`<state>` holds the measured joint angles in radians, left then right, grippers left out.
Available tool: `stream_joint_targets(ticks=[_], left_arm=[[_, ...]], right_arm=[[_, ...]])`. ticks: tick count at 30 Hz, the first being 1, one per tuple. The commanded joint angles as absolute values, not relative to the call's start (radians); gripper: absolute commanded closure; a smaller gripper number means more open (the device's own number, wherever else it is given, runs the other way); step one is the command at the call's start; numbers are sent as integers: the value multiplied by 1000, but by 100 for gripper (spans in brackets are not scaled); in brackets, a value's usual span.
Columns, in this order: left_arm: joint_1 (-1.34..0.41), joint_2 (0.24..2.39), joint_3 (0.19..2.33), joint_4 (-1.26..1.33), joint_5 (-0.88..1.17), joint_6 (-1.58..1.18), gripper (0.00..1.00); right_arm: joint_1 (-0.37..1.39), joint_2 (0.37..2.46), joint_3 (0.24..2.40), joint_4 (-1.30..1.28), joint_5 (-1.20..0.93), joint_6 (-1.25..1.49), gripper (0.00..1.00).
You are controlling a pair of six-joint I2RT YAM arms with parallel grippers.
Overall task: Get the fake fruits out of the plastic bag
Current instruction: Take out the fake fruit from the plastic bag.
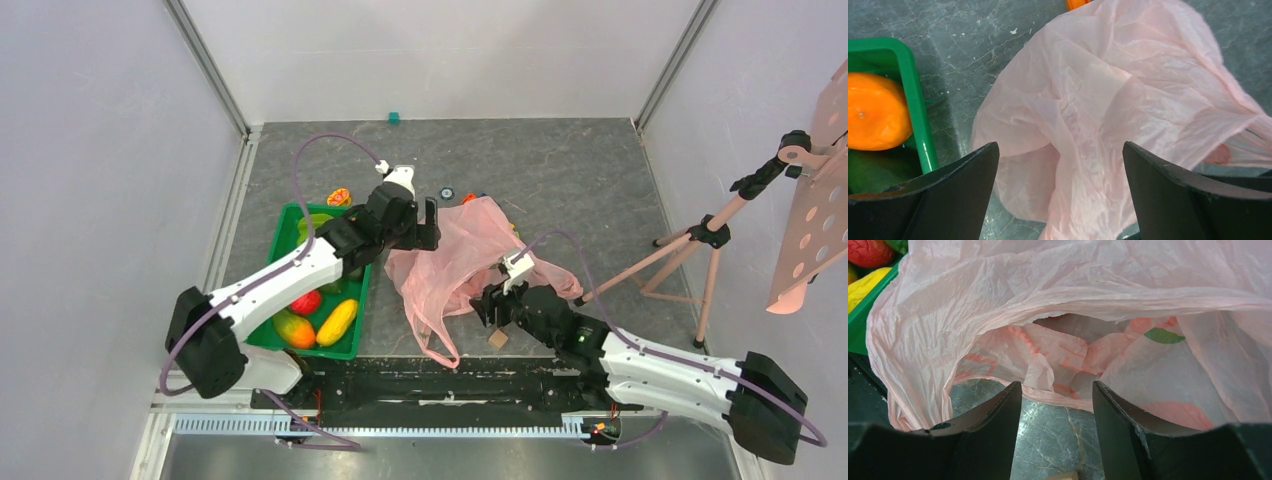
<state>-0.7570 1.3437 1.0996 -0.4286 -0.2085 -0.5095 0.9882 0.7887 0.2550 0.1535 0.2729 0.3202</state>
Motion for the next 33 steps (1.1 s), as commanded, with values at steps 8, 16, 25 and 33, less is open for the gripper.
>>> stream_joint_targets(ticks=[8,16,25,33], left_arm=[[-753,1547,1050,-265,-247,-598,8],[-741,1642,1018,-189,-210,-614,45],[-739,1692,1000,-156,-177,-609,78],[-739,1701,987,-141,-162,-604,84]], right_arm=[[959,961,284,378,273,281,36],[909,1073,298,502,203,280,33],[903,1208,365,580,133,242,29],[897,1338,432,621,109,229,21]])
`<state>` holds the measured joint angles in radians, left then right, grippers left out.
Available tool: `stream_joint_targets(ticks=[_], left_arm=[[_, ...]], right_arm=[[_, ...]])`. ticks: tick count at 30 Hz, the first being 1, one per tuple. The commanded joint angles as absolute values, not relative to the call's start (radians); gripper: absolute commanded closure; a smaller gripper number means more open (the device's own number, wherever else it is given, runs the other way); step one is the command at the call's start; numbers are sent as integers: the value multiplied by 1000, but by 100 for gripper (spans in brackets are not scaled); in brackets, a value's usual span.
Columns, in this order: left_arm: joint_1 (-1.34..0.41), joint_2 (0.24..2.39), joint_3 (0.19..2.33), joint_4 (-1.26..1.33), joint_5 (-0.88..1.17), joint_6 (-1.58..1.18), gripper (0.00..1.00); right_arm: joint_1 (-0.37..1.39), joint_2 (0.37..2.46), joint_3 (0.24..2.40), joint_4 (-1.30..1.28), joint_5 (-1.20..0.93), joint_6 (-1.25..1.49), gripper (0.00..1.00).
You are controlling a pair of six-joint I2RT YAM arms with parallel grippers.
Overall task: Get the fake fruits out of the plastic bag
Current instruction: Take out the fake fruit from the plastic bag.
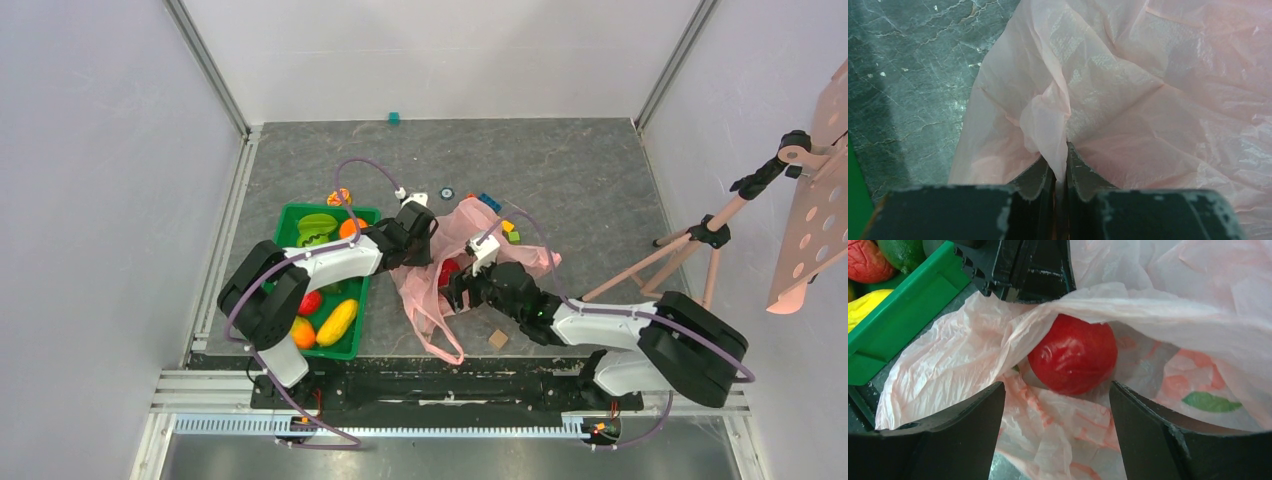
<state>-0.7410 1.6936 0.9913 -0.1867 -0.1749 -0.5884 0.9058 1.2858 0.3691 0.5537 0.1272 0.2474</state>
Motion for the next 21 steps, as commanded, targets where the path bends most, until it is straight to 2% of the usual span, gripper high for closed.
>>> stream_joint_targets(ticks=[1,16,18,21], left_arm=[[-739,1701,984,-140,-162,-601,85],[-733,1709,981,-134,-135,-578,87],[-732,1709,977,-131,-134,-578,87],[-729,1709,975,-133,-134,-578,87]], right_arm=[[895,1356,442,626,107,229,21],[843,1608,549,677,42,239,20],[836,1621,545,701,28,238,24],[835,1617,538,712,17,236,36]])
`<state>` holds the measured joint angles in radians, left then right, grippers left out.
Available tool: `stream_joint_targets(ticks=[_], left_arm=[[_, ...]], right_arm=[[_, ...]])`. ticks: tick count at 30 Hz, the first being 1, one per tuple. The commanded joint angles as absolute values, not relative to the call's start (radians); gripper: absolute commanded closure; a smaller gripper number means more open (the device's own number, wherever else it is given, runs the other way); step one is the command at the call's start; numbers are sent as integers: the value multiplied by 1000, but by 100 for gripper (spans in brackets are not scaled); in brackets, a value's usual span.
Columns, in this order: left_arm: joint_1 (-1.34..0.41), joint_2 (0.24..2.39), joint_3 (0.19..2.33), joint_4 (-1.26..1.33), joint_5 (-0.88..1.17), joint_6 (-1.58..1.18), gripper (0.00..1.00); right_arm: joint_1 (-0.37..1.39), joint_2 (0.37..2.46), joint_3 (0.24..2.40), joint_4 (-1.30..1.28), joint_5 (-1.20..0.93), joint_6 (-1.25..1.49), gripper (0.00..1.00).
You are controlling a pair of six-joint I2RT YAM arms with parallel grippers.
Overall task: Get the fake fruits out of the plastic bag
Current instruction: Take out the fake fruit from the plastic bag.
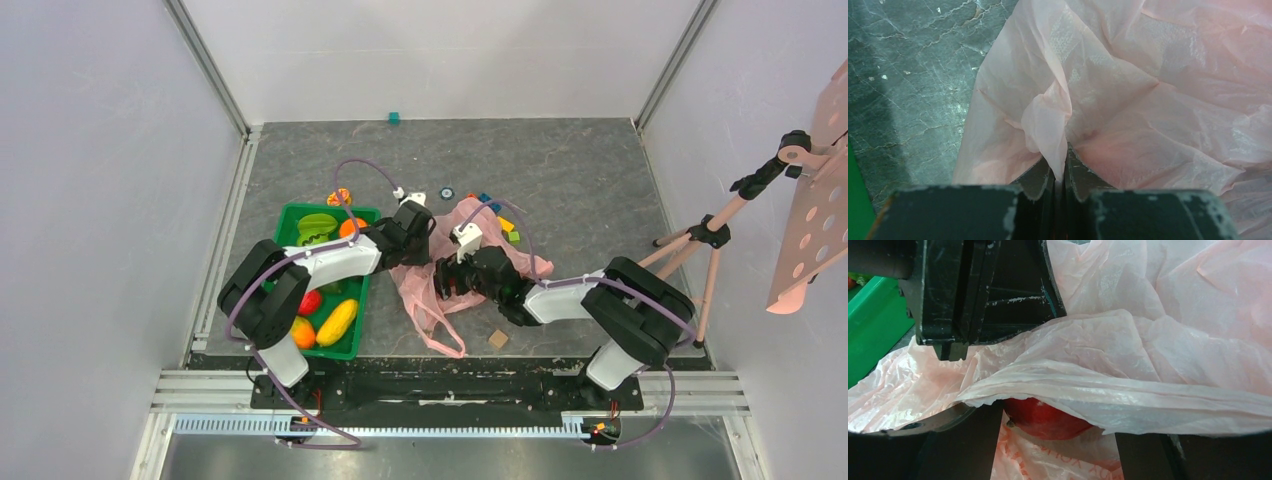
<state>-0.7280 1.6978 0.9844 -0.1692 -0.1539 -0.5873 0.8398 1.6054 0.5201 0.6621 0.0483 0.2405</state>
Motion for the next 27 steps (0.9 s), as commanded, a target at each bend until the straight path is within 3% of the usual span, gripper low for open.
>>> stream_joint_targets(ticks=[1,6,16,19,21,27], left_arm=[[-728,1708,976,-134,-137,-578,87],[-711,1685,969,-137,-137,-577,86],[-698,1597,999,-189,-152,-561,81],[-699,1543,1005,-208,-143,-555,71],[-698,1502,1011,-226,-140,-550,55],[-699,1360,1039,-317,-151,-534,30]], right_arm=[[835,1607,532,711,17,234,39],[834,1486,470,671,30,231,47],[836,1076,311,462,-12,264,48],[838,963,304,373,-140,237,48],[839,895,317,303,-194,226,48],[850,735,385,158,-308,220,47]])
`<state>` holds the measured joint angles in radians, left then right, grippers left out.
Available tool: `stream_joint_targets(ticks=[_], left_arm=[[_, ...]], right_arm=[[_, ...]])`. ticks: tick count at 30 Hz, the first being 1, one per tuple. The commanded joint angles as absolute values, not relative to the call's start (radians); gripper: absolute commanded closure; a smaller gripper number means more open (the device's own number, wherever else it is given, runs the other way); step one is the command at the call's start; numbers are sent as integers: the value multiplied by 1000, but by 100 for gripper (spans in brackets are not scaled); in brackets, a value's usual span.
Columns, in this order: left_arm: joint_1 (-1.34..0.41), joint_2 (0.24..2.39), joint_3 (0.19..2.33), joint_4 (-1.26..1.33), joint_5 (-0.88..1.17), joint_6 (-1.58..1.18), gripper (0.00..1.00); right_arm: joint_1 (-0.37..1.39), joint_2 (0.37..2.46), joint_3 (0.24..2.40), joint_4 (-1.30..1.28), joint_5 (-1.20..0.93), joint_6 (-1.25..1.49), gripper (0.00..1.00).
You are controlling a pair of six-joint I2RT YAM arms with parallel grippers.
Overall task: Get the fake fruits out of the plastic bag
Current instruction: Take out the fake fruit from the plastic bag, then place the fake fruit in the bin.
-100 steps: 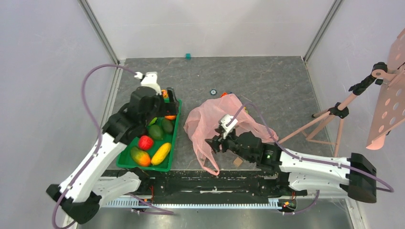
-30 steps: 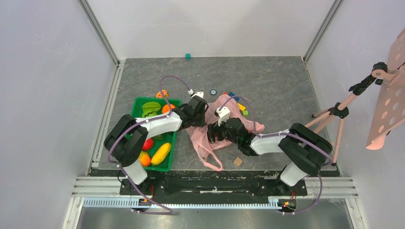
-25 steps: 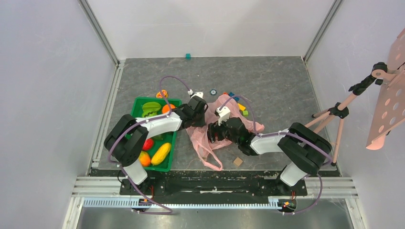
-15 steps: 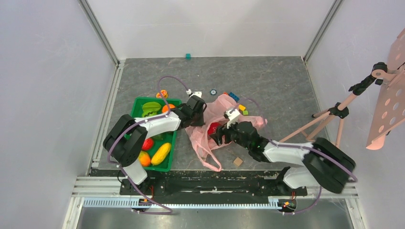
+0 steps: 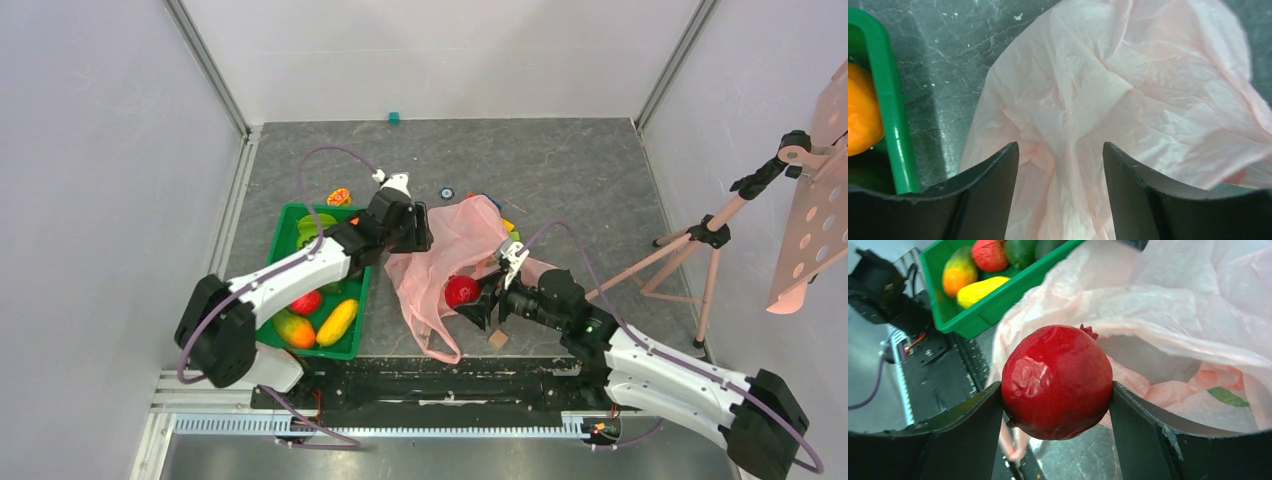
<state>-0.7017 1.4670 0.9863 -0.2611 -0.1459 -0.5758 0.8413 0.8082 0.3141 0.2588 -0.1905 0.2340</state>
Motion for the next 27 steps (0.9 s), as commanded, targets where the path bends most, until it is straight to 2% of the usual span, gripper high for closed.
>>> stream_joint_targets(ticks=[1,5,9,13,19,27], left_arm=[[-698,1336,1045,-335,-162,-531,27],[-698,1221,1074,-438,-210,-510,21],[-698,1094,1115,-576,-317,-477,19],[-698,937,1186,-743,-435,-425,16],[-698,751,1319,-923,-568,-388,14],[-698,589,1418,-987,-640,-400,13]], right_arm=[[852,721,392,155,-326,223,48],[876,715,415,193,-382,226,47],[950,822,461,257,-349,200,47],[1021,1028,572,314,-339,147,48],[1033,1348,799,417,-338,123,48],[1035,1774,1171,504,-362,94,48]])
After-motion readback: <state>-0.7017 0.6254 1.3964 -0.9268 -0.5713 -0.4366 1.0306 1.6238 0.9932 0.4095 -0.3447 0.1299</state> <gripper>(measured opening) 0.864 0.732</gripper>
